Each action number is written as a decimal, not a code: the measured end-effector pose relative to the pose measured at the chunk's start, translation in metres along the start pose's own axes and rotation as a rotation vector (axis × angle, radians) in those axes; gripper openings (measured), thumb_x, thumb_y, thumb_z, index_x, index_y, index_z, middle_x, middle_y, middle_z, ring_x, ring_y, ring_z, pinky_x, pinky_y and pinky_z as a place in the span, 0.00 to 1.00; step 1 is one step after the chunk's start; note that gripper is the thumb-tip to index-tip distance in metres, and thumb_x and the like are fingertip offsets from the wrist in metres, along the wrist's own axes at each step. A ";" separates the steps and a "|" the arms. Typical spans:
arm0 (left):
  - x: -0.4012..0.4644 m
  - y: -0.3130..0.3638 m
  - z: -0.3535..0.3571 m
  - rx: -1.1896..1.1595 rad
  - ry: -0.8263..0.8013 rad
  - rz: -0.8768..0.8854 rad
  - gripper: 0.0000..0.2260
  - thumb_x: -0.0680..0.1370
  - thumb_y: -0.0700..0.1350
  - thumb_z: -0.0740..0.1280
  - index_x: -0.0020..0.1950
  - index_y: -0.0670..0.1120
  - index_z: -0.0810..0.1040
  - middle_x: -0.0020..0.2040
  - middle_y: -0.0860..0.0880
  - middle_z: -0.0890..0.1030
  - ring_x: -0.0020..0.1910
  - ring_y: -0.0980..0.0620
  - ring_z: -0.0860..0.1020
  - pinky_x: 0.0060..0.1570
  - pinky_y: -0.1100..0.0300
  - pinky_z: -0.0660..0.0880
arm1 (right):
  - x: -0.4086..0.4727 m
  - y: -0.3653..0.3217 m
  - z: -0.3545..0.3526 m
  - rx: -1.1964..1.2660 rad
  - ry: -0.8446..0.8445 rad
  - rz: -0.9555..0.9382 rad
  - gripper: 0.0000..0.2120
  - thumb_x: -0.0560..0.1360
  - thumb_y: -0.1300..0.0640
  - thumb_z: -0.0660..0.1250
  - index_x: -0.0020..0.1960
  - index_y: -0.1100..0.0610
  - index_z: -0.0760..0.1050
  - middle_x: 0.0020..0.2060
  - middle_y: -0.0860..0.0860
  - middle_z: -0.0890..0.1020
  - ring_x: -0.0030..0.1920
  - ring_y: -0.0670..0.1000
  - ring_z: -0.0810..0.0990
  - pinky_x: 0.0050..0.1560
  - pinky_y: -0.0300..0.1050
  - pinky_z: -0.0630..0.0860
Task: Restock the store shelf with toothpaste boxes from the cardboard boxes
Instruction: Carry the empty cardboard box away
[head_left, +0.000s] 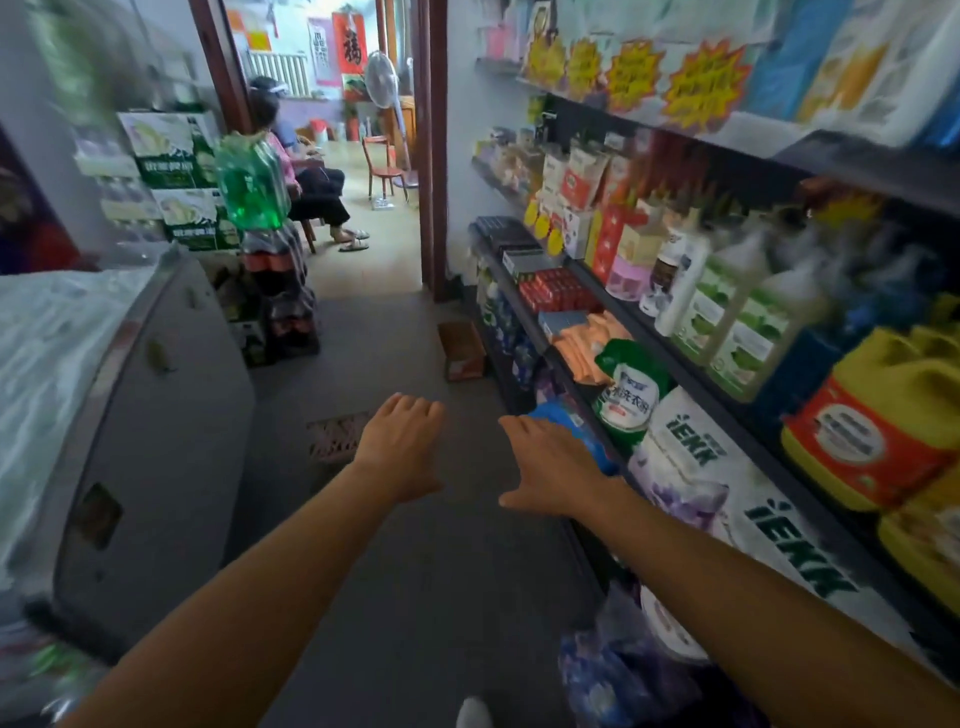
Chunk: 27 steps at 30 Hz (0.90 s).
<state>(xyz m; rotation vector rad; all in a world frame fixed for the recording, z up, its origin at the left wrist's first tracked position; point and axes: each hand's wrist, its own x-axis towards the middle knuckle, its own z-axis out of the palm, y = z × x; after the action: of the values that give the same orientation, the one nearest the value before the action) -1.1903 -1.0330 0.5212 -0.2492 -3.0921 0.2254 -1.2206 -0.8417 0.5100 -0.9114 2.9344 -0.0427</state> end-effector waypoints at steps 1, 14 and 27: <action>0.031 -0.010 0.003 -0.012 -0.001 -0.003 0.28 0.68 0.57 0.72 0.62 0.46 0.68 0.61 0.47 0.73 0.63 0.46 0.70 0.70 0.55 0.61 | 0.031 0.013 -0.004 -0.004 -0.006 -0.005 0.42 0.67 0.41 0.73 0.72 0.57 0.58 0.67 0.55 0.69 0.66 0.57 0.69 0.65 0.51 0.68; 0.368 -0.186 0.063 -0.072 -0.059 -0.048 0.33 0.69 0.57 0.70 0.68 0.45 0.66 0.64 0.47 0.72 0.65 0.46 0.69 0.72 0.55 0.57 | 0.402 0.129 -0.011 -0.022 -0.076 -0.044 0.44 0.67 0.40 0.71 0.73 0.58 0.57 0.66 0.54 0.69 0.65 0.57 0.69 0.65 0.52 0.68; 0.721 -0.361 0.092 -0.126 -0.092 0.083 0.29 0.74 0.54 0.65 0.72 0.44 0.63 0.67 0.45 0.70 0.68 0.45 0.67 0.72 0.54 0.56 | 0.755 0.227 -0.025 0.096 -0.035 0.139 0.41 0.67 0.41 0.72 0.72 0.55 0.58 0.66 0.54 0.69 0.65 0.57 0.69 0.65 0.51 0.68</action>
<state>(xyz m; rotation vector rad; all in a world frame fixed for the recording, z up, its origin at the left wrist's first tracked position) -1.9626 -1.2819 0.4975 -0.3813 -3.1944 0.0451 -1.9714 -1.0821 0.4808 -0.6865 2.9262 -0.1572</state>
